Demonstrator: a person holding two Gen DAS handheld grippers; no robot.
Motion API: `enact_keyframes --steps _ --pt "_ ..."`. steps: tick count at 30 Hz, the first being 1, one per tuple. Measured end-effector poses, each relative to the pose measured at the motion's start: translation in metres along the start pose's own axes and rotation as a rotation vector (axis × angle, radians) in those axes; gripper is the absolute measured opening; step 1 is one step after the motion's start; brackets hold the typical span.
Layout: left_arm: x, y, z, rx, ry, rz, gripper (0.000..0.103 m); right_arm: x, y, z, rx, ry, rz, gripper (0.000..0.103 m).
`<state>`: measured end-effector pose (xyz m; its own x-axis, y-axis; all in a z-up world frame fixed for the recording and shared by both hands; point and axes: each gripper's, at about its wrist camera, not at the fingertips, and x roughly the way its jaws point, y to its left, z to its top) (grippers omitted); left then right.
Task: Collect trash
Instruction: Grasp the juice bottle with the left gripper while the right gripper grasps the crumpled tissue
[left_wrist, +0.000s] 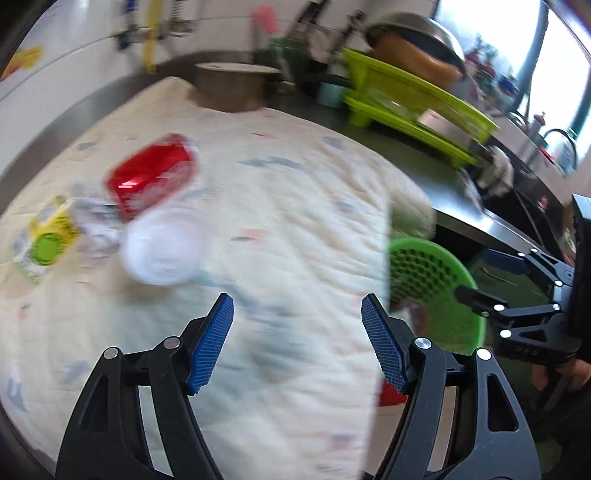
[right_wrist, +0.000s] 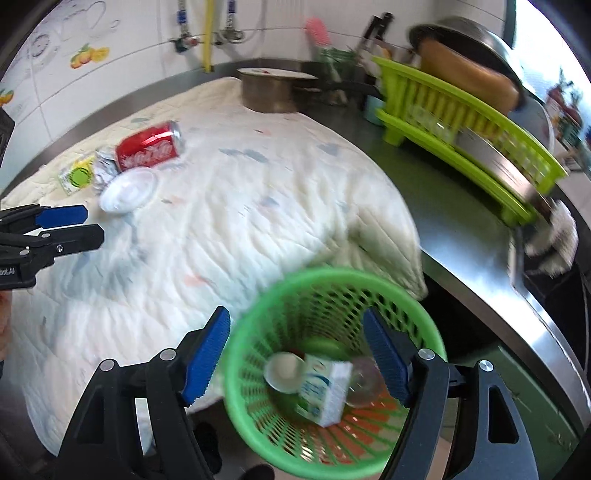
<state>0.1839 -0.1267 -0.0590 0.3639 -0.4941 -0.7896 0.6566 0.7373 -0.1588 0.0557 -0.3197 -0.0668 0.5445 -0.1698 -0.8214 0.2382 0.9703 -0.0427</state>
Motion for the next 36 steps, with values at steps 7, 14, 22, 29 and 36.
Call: enact_keyframes --steps 7,14,22,29,36 --pt "-0.033 0.099 0.019 -0.07 -0.063 0.171 0.076 0.015 0.054 0.041 -0.077 -0.028 0.06 0.072" --pt "-0.042 0.177 0.041 -0.076 -0.069 0.29 0.078 0.026 0.114 0.081 -0.169 -0.053 0.122 0.072" --pt "-0.008 0.22 0.055 0.066 0.008 0.324 0.078 0.038 0.187 0.122 -0.262 -0.071 0.208 0.072" --pt "0.023 0.248 0.061 0.088 0.063 0.269 0.078 0.057 0.222 0.145 -0.286 -0.064 0.26 0.072" --pt "0.028 0.264 0.06 0.046 0.036 0.252 0.064 0.079 0.241 0.167 -0.273 -0.051 0.301 0.065"
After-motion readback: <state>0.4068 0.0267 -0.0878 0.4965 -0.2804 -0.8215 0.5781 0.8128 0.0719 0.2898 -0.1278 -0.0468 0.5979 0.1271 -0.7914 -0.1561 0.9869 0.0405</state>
